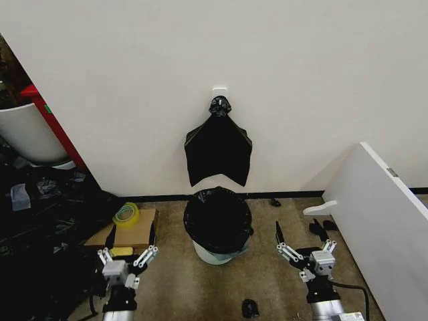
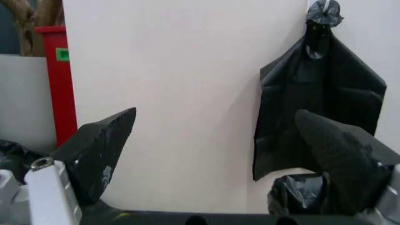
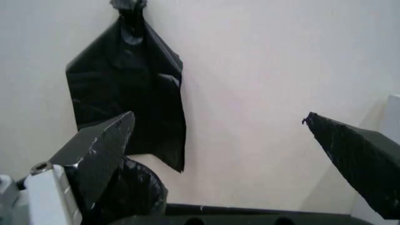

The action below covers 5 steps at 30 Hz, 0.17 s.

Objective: Place the garbage bag over the trash bin.

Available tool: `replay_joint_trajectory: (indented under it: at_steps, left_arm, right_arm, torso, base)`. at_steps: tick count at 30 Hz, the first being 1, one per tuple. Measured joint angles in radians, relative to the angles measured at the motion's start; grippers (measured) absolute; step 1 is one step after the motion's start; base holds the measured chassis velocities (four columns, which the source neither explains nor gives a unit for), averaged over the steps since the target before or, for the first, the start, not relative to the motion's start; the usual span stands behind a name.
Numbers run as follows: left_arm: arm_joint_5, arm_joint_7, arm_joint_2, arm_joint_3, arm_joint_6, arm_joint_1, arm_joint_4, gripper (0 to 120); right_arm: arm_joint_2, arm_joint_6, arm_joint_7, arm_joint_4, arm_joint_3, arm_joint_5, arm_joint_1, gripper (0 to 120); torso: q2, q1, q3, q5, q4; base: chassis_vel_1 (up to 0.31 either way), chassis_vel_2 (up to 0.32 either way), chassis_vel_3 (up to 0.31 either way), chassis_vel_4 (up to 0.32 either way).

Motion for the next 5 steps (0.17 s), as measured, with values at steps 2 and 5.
replay_joint_trajectory:
  at_steps: [2,5]
  left_arm:
    - [0.019,-0.004,-0.009,0.004,-0.006,0.006,-0.001,100]
    - [0.033,-0.006,-0.014,0.01,-0.01,0.003,0.0,100]
  right_arm:
    - [0.013,0.004,0.001,0.008,-0.006,-0.026,-0.011,100]
    - [0.019,0.004,0.005,0.013,-0.012,-0.038,-0.019,100]
  torso:
    - [0.0,0.0,0.0,-0.0002,-0.0002]
    - [0.0,0.0,0.0,-0.0002,-0.0002]
  base:
    - [0.0,0.0,0.0,0.0]
    - [0.0,0.0,0.0,0.0]
